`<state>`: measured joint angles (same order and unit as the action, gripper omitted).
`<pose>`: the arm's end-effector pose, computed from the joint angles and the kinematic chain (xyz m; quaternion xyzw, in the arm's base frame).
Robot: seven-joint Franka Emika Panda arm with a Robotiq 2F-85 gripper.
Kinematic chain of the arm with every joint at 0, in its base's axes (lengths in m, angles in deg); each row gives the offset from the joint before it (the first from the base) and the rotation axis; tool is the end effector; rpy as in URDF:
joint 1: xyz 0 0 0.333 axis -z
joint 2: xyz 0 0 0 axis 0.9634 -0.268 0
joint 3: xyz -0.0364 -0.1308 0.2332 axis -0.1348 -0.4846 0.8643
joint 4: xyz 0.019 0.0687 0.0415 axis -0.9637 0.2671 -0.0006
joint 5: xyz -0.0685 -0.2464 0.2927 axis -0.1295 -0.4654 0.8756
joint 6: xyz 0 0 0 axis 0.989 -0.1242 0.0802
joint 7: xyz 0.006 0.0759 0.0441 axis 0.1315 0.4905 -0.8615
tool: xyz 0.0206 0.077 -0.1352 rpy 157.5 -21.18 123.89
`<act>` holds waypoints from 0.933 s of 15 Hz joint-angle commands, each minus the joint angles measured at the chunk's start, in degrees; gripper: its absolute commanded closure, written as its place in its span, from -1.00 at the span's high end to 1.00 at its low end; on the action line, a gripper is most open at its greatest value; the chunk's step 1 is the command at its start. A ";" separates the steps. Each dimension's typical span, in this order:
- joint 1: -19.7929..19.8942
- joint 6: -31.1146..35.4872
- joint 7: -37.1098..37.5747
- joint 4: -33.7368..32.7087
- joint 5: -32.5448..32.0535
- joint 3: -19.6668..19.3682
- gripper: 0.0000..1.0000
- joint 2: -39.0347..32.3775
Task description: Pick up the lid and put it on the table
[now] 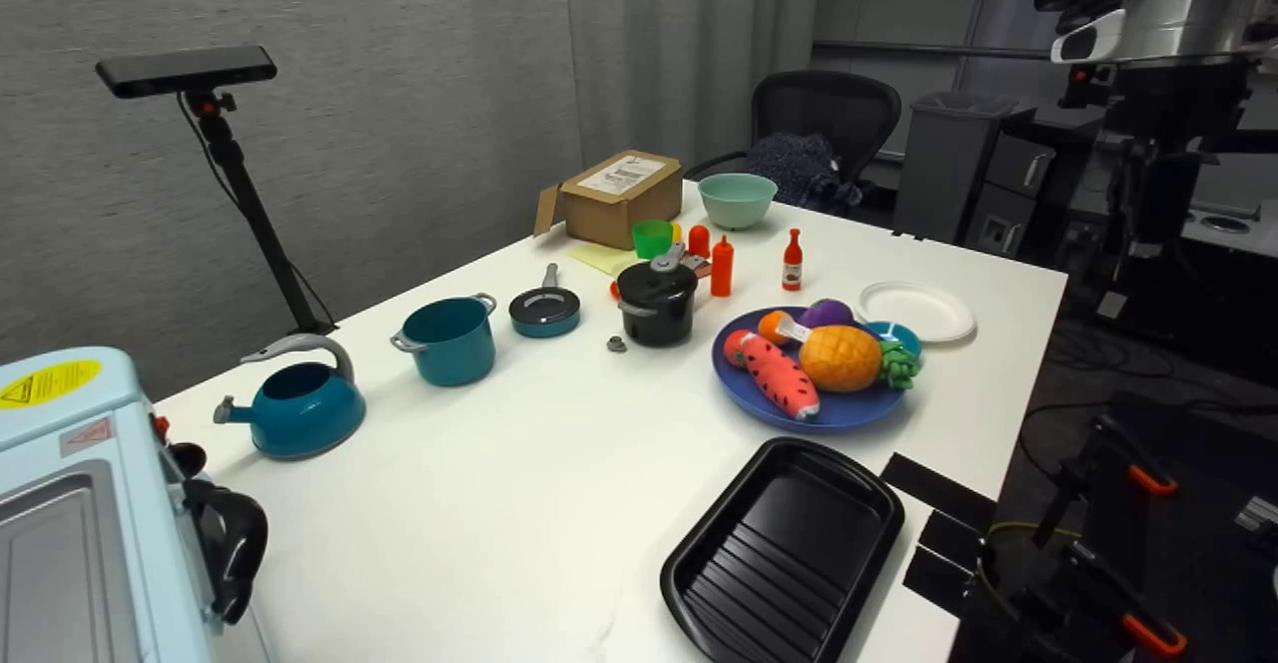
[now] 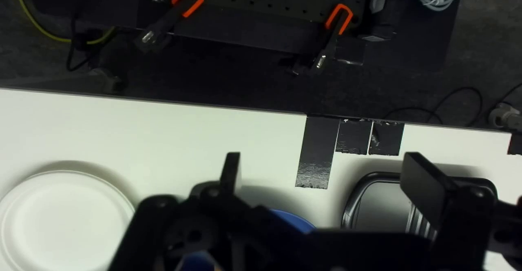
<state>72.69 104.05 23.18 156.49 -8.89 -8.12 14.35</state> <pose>0.3169 -0.0215 0.3404 -0.9934 -0.0743 0.0600 0.0632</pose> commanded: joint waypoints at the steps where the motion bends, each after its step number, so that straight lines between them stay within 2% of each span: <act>1: 0.40 3.45 1.94 -0.27 2.60 0.91 1.00 -2.08; 4: 0.24 10.46 3.99 -1.81 4.71 1.34 1.00 -6.05; 9: -0.07 20.16 7.80 -7.15 5.79 3.46 1.00 -17.00; 14: 0.14 26.19 13.51 -18.36 5.13 6.67 1.00 -30.56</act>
<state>72.63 128.52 33.79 146.64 -4.47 -3.06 -6.78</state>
